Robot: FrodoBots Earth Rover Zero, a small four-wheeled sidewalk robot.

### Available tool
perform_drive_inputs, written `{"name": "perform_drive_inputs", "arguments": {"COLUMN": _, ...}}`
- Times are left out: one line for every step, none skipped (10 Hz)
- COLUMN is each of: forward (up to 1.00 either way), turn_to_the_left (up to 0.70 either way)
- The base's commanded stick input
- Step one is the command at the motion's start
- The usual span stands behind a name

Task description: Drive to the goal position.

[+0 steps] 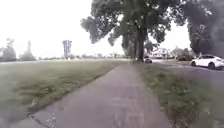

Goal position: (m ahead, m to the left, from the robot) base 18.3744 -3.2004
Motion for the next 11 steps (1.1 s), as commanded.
{"name": "perform_drive_inputs", "arguments": {"forward": 0.7, "turn_to_the_left": 0.0}}
{"name": "perform_drive_inputs", "arguments": {"forward": 0.7, "turn_to_the_left": 0.0}}
{"name": "perform_drive_inputs", "arguments": {"forward": 0.7, "turn_to_the_left": 0.0}}
{"name": "perform_drive_inputs", "arguments": {"forward": 0.7, "turn_to_the_left": 0.0}}
{"name": "perform_drive_inputs", "arguments": {"forward": 0.7, "turn_to_the_left": 0.0}}
{"name": "perform_drive_inputs", "arguments": {"forward": 0.7, "turn_to_the_left": 0.0}}
{"name": "perform_drive_inputs", "arguments": {"forward": 0.7, "turn_to_the_left": 0.0}}
{"name": "perform_drive_inputs", "arguments": {"forward": 0.7, "turn_to_the_left": 0.0}}
{"name": "perform_drive_inputs", "arguments": {"forward": 0.7, "turn_to_the_left": 0.0}}
{"name": "perform_drive_inputs", "arguments": {"forward": 0.7, "turn_to_the_left": 0.0}}
{"name": "perform_drive_inputs", "arguments": {"forward": 0.7, "turn_to_the_left": 0.0}}
